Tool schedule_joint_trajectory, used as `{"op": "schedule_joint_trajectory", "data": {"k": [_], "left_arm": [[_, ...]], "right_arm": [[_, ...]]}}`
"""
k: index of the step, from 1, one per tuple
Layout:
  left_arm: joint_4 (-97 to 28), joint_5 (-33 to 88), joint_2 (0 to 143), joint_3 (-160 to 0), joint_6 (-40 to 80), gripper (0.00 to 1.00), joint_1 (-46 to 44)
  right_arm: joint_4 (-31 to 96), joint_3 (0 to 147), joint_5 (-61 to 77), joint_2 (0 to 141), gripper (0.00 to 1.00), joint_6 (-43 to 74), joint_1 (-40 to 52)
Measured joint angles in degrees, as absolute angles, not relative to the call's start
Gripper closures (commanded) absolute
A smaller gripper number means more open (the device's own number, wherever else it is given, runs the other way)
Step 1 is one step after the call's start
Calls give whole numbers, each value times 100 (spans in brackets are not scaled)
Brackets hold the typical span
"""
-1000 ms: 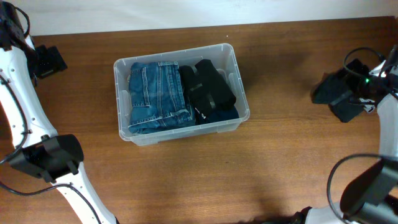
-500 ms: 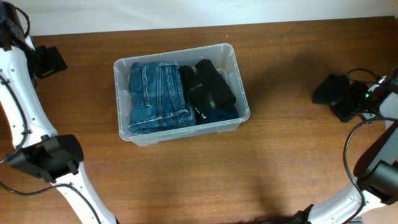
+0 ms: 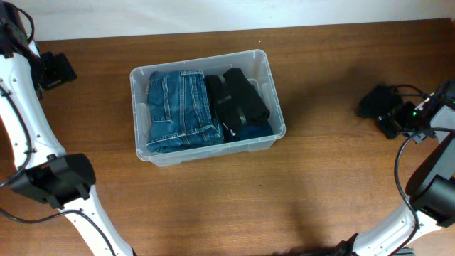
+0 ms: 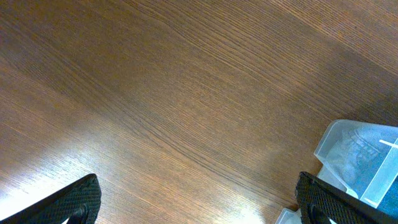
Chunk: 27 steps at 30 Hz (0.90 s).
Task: Pack container
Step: 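Grasp the second black garment with the right gripper and lift it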
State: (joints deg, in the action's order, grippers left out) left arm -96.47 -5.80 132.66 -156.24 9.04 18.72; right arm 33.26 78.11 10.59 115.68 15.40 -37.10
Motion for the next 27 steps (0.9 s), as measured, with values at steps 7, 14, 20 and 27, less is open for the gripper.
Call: {"op": "schedule_joint_trajectory", "data": {"k": [7,14,20,27], "left_arm": [[-9647,-580,13266,-15624,906,1,1872],[-9647,-580,13266,-15624,904,1,1872],[-9647,-578,13266,-15624,904,1,1872],[-9647,-578,13266,-15624,906,1,1872]], "right_arm": [[3476,7813,2438,11397,96,1544,-3715],[3535,7985,3750,9911,96,1160,-3326],[3435,8093,4215,8794,96,965,-1697],[2117,8090,4311,8698,96,1667,95]]}}
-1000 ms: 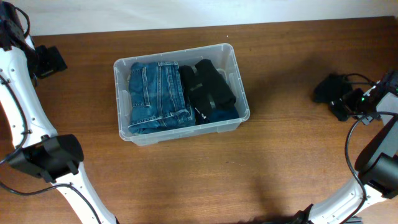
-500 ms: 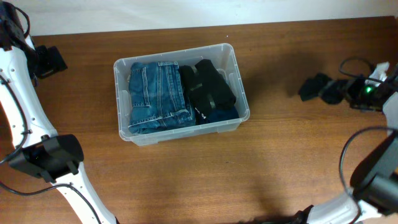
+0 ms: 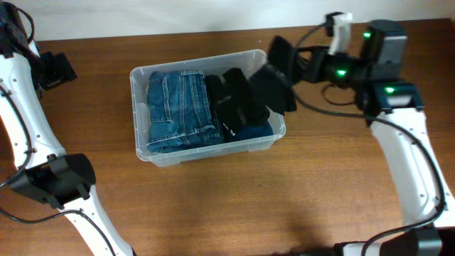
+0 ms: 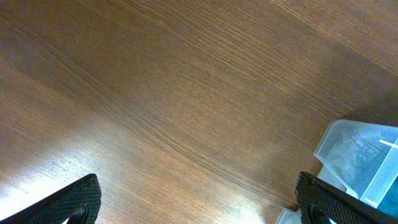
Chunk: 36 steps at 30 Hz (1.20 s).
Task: Pack container
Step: 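Grasp the second black garment with the right gripper and lift it, then lower the second black garment into the box's middle and release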
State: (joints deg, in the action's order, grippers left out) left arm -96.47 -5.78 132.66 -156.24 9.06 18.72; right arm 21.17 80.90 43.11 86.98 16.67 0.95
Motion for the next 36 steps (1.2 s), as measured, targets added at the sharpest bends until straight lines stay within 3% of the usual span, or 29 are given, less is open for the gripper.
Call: {"op": "schedule_joint_trajectory", "data": {"k": [12,24,30,32,34,36], "left_arm": [[-9647,-580,13266,-15624,904,1,1872],[-9649,-580,13266,-15624,904,1,1872],[-9649,-578,13266,-15624,904,1,1872],[-9647,-578,13266,-15624,904,1,1872],[-9647,-578,13266,-15624,904,1,1872],[-9647,-580,13266,-15624,904,0,1872]], "right_arm": [[1055,8090,2545,8694,96,2351,2630],[725,8090,2838,9692,96,8,3767],[707,8090,2899,9981,95,-475,3795],[657,8090,2902,10134,37,-587,3774],[611,8090,2899,10298,14,-644,3739],[550,8090,2899,10449,5,-672,3647]]}}
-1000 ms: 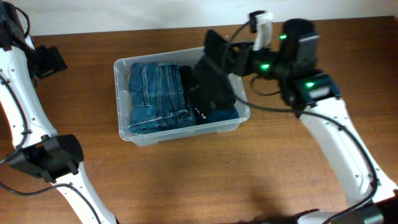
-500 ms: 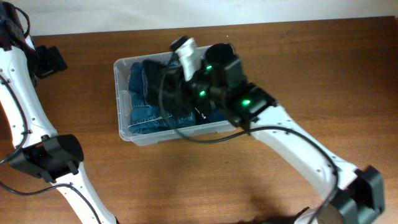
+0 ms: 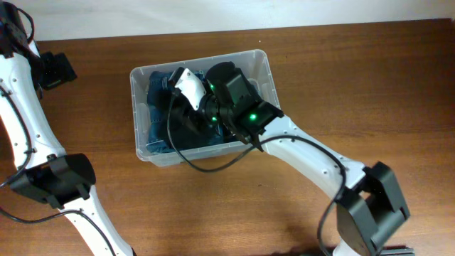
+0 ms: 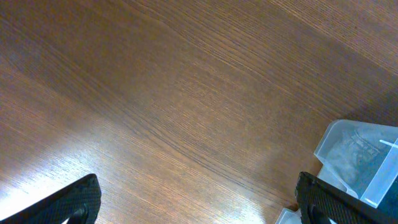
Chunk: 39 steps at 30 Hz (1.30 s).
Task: Pack container
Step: 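Lower the second black garment into the box's middle and release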
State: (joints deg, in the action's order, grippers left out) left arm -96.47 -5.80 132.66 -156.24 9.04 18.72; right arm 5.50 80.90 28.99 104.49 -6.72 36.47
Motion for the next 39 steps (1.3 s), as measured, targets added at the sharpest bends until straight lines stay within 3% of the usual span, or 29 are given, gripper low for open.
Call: {"op": "schedule_joint_trajectory", "data": {"k": [4,7,10,13,16,25,34,36,39], "left_arm": [[-9649,-580,13266,-15624,904,1,1872],[-9647,-578,13266,-15624,904,1,1872],[-9647,-580,13266,-15624,904,1,1872],[-9649,-580,13266,-15624,904,0,1872],[-9647,-580,13266,-15624,904,1,1872],[-9647,-578,13266,-15624,906,1,1872],[-9647,-580,13266,-15624,904,1,1872],[-9647,-580,13266,-15624,904,1,1872],[-9649,-578,13266,-15624,904,1,1872]], "right_arm": [[548,8090,2904,10586,4,-718,3260],[552,8160,3142,10589,15,-657,2895],[548,8259,3350,10591,38,-405,2700],[729,8298,3487,10591,71,-198,2617],[1011,8305,3479,10593,76,-86,2705],[1219,8322,2902,11216,76,-45,3286],[1153,8401,2897,11734,71,-43,3277],[1160,8425,2899,11734,64,-40,3267],[1396,8615,3026,11732,30,-58,3225]]}}
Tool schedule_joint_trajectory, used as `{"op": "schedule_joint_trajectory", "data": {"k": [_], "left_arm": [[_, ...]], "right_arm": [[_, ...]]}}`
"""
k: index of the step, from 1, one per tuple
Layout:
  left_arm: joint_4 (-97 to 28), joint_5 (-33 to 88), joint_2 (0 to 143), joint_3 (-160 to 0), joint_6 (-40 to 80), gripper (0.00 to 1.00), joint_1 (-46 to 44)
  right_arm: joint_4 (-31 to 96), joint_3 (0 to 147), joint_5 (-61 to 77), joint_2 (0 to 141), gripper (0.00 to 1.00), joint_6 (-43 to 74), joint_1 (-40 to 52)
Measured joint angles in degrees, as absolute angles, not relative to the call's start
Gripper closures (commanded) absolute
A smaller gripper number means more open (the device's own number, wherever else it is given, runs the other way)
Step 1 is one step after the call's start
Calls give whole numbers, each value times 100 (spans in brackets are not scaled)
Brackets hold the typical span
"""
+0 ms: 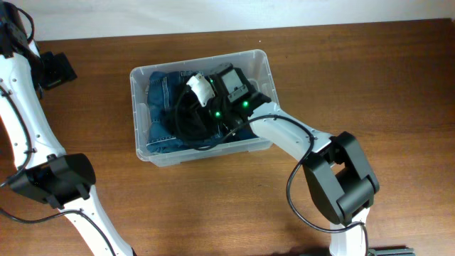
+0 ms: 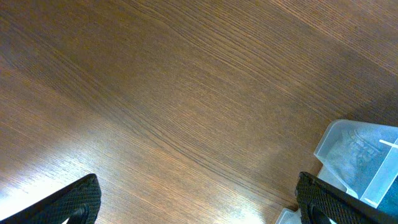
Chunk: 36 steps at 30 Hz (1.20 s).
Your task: Pack container
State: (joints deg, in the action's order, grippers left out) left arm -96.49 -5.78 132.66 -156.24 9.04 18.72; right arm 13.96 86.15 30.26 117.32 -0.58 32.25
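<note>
A clear plastic container (image 1: pixel 264 67) stands mid-table with folded blue jeans (image 1: pixel 158 107) in its left half. The black clothing in its right half is mostly hidden under my right arm. My right gripper (image 1: pixel 186 119) reaches down into the container over the jeans' right edge. Its fingers are dark against the cloth, and whether they grip anything cannot be told. My left gripper (image 1: pixel 57 70) is at the table's far left corner, away from the container. In the left wrist view the left gripper (image 2: pixel 199 205) is open over bare wood, with the container's corner (image 2: pixel 354 155) at the right.
The wooden table (image 1: pixel 213 206) runs all around the container. My right arm's elbow (image 1: pixel 341 181) hangs over the front right of the table. The left arm's white links (image 1: pixel 28 114) run down the left edge.
My right arm stays inside the container, with its wrist shifted slightly to the right and its elbow drawn in closer to the box. The left gripper has not moved.
First my right arm was folded at the table's right edge, and the container held jeans and black clothing. Then the arm stretched out with its gripper over the container's right rim. After that it was down inside the box over the clothes, and it is still there.
</note>
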Motion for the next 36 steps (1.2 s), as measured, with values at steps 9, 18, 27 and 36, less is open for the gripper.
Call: {"op": "schedule_joint_trajectory", "data": {"k": [9,18,27,36], "left_arm": [[-9649,-580,13266,-15624,904,1,1872],[-9647,-578,13266,-15624,906,1,1872],[-9649,-578,13266,-15624,904,1,1872],[-9647,-578,13266,-15624,904,1,1872]], "right_arm": [[3094,9981,3094,10613,2,-25,2812],[4239,10232,3063,8873,2,-25,1863],[5854,10235,2919,8149,2,-316,-552],[6351,10237,2596,6595,2,-593,-1911]]}}
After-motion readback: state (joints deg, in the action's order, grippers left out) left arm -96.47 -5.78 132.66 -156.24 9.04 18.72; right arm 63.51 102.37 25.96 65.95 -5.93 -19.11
